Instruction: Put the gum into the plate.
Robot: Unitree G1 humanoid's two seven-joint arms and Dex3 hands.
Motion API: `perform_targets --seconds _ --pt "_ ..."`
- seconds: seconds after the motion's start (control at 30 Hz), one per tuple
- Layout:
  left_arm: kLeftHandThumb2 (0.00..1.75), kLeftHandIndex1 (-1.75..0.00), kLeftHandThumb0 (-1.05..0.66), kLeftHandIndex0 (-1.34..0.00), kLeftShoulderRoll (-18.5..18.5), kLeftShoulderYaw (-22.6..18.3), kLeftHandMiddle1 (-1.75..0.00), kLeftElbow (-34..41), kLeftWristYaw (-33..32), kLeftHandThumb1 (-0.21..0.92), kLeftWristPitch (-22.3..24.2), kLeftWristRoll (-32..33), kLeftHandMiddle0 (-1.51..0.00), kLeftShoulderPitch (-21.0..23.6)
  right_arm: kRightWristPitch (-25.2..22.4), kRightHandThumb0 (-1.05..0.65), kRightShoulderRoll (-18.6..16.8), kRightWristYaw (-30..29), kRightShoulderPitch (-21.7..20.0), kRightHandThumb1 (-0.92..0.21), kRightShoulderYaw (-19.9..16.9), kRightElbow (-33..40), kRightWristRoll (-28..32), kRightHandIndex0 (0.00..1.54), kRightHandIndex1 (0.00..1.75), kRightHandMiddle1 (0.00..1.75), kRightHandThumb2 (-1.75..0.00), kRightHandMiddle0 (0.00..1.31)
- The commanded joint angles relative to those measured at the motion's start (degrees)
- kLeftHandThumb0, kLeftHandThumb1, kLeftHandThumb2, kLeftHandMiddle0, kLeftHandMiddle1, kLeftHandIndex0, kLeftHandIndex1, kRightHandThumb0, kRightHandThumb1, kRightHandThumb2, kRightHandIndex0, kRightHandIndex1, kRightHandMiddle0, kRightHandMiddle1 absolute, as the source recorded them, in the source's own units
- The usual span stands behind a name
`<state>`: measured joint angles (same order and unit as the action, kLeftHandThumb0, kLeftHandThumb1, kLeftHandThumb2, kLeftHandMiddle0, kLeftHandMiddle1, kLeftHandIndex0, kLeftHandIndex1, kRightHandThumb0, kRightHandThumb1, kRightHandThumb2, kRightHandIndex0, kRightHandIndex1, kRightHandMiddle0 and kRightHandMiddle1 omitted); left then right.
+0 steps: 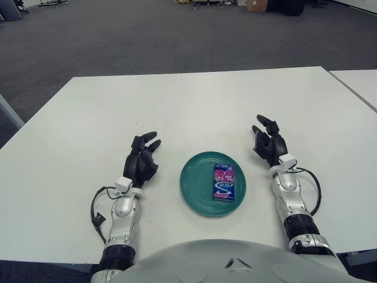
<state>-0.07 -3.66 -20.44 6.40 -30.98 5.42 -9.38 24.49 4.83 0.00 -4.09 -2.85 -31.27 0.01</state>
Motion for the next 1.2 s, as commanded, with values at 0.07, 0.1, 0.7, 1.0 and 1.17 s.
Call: perform_targets --seconds 0.07,0.1,0.7,1.0,1.17 --pt "0.98 -1.13 -0.98 -0.23 -0.6 1.0 -0.71 -6.7 0.3 0.92 -0.7 -1.4 -0.48 -1.8 -3.0 -0.78 -0.7 0.1 9.2 -0.92 1.5 -8.0 -1.9 0.42 0.03 0.65 -0.91 0.00" --pt "0.98 -1.14 -0.97 -0.23 -0.7 1.2 -0.73 -6.3 0.0 0.92 -0.5 -1.9 -0.47 -2.0 -3.1 -0.78 -0.7 0.1 9.3 -0.92 1.6 -8.0 -2.0 0.42 0.03 0.65 -0.91 0.00" --pt "0.97 -1.16 -0.97 -0.22 -0.3 1.8 -0.68 -4.2 -3.4 0.92 2.3 -5.6 -0.37 -3.2 -3.6 -0.79 -0.8 -0.5 9.4 -0.92 2.3 -7.7 -2.7 0.41 0.01 0.61 -0.92 0.00" --pt "0.94 -1.13 -0.88 -0.14 -1.3 3.9 -0.69 9.7 -7.7 0.92 12.0 -10.4 -0.38 -9.4 -3.3 -0.79 -0.9 -0.8 9.6 -0.92 2.6 -7.7 -2.9 0.41 0.01 0.61 -0.91 0.00" --pt "0.91 -1.13 -0.80 -0.13 -1.6 3.7 -0.71 11.5 -9.1 0.92 17.0 -10.9 -0.39 -9.5 -3.1 -0.78 -0.8 -1.0 9.6 -0.92 2.7 -7.8 -3.2 0.41 0.01 0.61 -0.91 0.00"
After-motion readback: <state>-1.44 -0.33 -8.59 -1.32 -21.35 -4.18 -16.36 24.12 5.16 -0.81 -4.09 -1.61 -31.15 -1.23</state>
